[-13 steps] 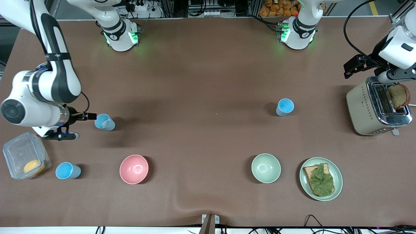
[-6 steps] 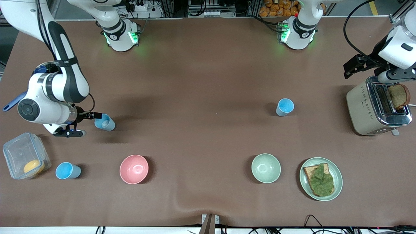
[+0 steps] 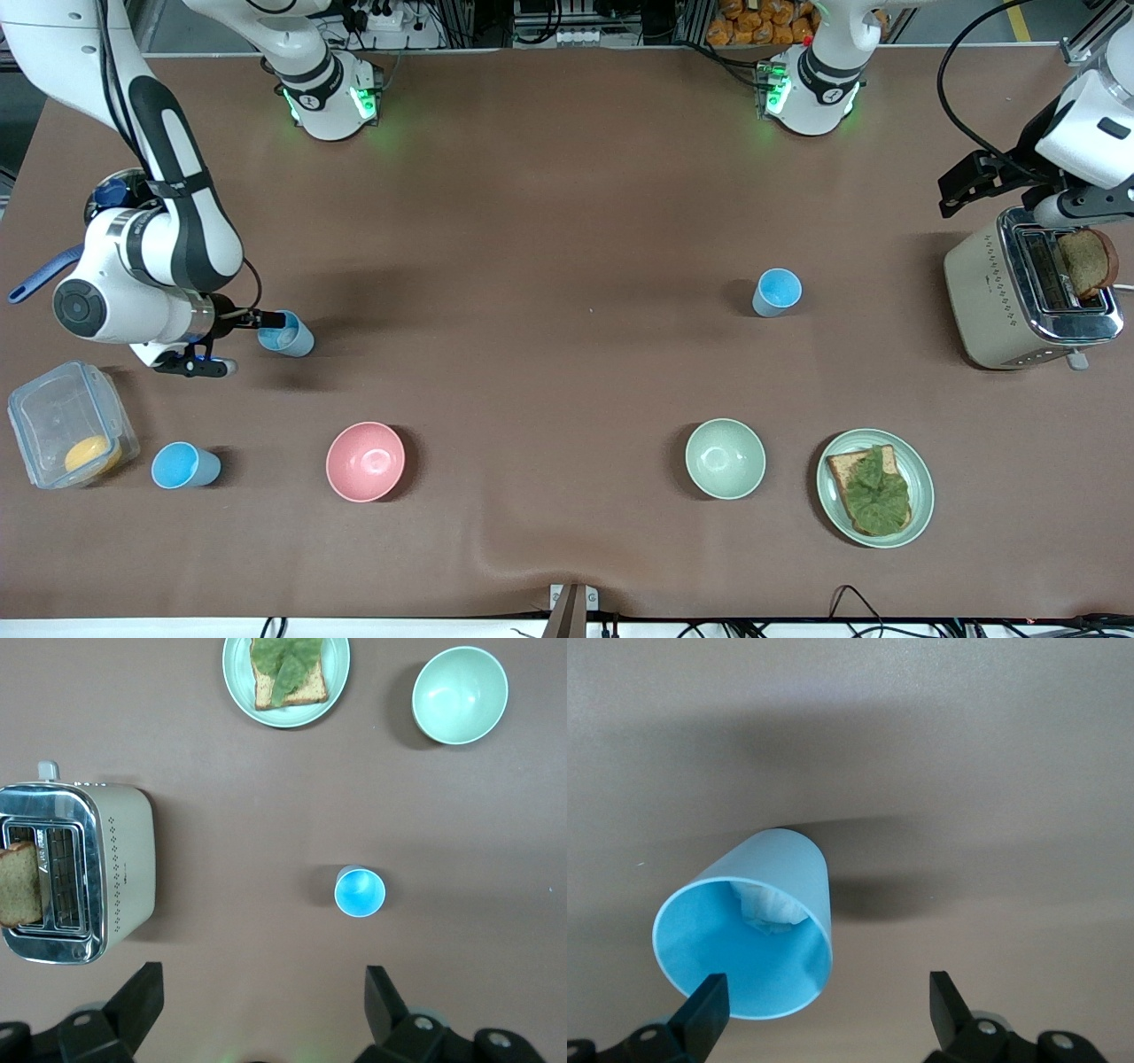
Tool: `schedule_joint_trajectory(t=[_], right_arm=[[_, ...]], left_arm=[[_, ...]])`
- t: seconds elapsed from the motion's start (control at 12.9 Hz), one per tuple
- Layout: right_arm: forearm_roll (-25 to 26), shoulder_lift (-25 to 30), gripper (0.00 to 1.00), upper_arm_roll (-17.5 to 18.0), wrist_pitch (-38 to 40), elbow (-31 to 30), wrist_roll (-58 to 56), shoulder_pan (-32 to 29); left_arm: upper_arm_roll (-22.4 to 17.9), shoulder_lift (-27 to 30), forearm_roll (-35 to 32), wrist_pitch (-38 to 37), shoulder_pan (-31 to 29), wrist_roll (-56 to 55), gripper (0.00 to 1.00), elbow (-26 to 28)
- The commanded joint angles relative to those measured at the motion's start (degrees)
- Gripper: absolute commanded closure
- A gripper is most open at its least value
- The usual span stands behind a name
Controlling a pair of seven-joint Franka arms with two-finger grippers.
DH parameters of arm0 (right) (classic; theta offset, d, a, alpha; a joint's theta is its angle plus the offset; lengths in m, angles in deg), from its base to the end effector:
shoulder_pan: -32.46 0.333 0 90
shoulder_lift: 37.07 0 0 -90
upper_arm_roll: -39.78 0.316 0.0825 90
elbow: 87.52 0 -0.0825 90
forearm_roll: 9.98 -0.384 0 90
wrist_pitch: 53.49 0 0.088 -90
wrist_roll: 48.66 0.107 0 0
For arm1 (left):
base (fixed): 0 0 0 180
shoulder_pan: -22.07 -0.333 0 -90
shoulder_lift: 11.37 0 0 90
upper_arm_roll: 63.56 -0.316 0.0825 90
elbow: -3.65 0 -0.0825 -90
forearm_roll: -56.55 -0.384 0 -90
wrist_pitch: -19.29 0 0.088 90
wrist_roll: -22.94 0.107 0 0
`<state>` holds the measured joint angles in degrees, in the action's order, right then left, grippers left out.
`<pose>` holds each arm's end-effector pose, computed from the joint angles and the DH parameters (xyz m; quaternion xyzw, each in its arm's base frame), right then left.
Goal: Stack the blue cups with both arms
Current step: 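Close the right gripper around the blue cup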
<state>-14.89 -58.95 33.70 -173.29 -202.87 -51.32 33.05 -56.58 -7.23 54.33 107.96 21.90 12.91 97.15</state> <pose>0.5657 -0.0494 0.2423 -0.9873 0.0503 0.1486 0.0241 0.5259 -0.0610 0.6327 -0.9993 -0.0286 0.0027 0.0244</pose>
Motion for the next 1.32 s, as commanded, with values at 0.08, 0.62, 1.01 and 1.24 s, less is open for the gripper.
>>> schedule_joint_trajectory(t=[0.08, 0.62, 1.01, 1.24], right_arm=[[-1.7, -1.1, 0.0, 0.8, -0.6, 0.5, -1.0, -1.8], [-2.8, -2.1, 0.65, 0.7, -0.4, 0.8, -0.9, -1.8], [-3.2, -2.1, 1.0, 0.8, 0.1, 1.6, -1.1, -1.3], [-3.4, -2.0, 1.0, 1.1, 0.8, 3.2, -0.2, 0.4]], left_arm=[[0.1, 0.5, 0.8, 1.7, -0.5, 0.9, 0.0, 0.2], [0.1, 0.4, 1.0, 3.2, -1.0, 0.9, 0.0, 0.3], [0.1, 0.4, 1.1, 3.8, -1.0, 0.9, 0.0, 0.4], [0.1, 0.4, 1.1, 3.7, -1.0, 0.9, 0.0, 0.4]])
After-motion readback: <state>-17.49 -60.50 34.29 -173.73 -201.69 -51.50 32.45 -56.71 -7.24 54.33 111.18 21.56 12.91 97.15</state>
